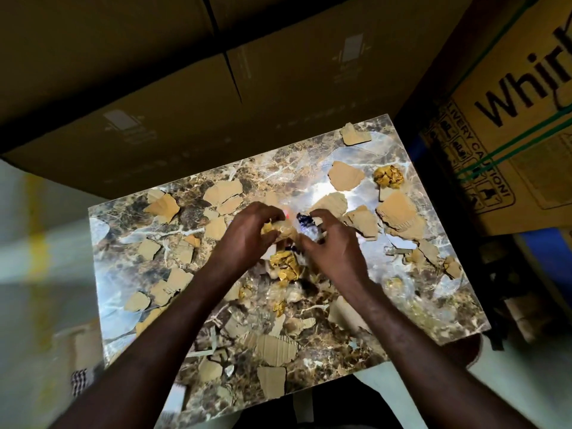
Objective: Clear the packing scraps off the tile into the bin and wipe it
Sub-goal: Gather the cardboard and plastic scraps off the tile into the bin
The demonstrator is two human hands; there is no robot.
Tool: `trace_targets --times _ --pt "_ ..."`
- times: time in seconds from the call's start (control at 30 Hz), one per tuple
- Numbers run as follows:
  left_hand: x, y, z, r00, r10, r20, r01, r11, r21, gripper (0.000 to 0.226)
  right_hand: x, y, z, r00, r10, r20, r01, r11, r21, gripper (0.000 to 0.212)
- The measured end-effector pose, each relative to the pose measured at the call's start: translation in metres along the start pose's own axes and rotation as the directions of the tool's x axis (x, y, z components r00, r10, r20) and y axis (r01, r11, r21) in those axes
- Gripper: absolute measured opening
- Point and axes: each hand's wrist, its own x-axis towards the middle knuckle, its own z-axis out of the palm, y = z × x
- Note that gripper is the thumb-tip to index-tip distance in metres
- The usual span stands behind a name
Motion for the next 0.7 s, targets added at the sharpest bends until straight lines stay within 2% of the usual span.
trace_targets --times 0.1,0.23,0.37,0.5,0.63,0.7 --pt "-0.017 -0.019 0.002 1.0 -0.031 0.007 0.03 0.995 0.094 0.036 -0.007 0.002 0.032 1.0 0.005 0.021 -0.004 1.0 -0.015 0.043" --pt "-0.028 -0.032 0.016 1.0 -0.021 -0.002 0.021 0.986 0.164 0.034 -0.013 0.014 0.054 0.998 -0.026 0.052 0.029 0.998 -0.053 0.04" --pt "-0.035 -0.038 0.028 0.999 -0.024 0.04 0.018 0.99 0.141 0.041 -0.012 0.024 0.056 0.999 -0.045 0.026 0.047 0.993 -0.104 0.032" --pt "-0.039 -0.038 0.029 0.999 -0.026 0.02 0.024 0.994 0.11 0.056 -0.005 0.032 0.046 0.996 -0.039 -0.078 0.03 0.994 -0.107 0.028" --pt "-0.034 -0.036 0.021 0.999 -0.035 -0.041 0.037 0.998 0.044 0.044 0.017 0.039 0.028 0.983 -0.025 -0.18 -0.009 0.983 -0.183 0.027" --pt "-0.032 -0.035 0.017 0.997 -0.057 -0.059 0.059 0.998 0.033 0.041 0.029 0.047 0.023 0.984 -0.027 -0.176 -0.02 0.966 -0.258 0.026"
